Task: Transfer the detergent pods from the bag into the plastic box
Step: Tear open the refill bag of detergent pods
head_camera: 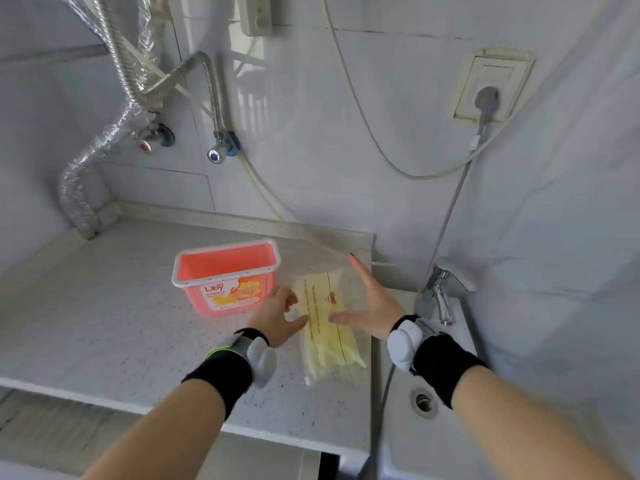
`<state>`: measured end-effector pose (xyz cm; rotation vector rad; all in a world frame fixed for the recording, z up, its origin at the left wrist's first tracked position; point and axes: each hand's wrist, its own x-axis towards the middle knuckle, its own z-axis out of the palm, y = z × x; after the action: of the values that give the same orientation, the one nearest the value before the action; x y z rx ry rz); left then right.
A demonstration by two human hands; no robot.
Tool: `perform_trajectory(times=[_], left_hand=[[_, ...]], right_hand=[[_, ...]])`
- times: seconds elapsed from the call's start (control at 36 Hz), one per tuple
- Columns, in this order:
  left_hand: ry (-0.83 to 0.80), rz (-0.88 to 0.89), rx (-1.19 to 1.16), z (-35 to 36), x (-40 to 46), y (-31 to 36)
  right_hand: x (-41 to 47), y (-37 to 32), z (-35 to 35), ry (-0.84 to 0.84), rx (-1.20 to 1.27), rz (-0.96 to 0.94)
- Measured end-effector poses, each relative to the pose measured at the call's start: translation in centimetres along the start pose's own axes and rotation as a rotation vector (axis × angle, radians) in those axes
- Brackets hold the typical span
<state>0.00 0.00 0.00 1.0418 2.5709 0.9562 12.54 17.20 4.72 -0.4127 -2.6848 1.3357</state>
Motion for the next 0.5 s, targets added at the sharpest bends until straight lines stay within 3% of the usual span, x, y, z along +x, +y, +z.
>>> perform_trajectory(times=[0.14,0.28,0.5], left_hand=[[-0.143,-0.211,0.121,0.2,0.2,0.2],[-0.151,-0.252,0.076,0.9,0.4,0.4],[-0.134,-0.055,0.06,-0.3,0.5,3.1]], right_hand=[[-0.1,0.6,0.1,-0.004,-0.015,0.029],[-0.3,1.0,0.0,0.014,-0.023,0.042],[-0.8,-0.4,-1.4,0.031,-0.044,-0.002]])
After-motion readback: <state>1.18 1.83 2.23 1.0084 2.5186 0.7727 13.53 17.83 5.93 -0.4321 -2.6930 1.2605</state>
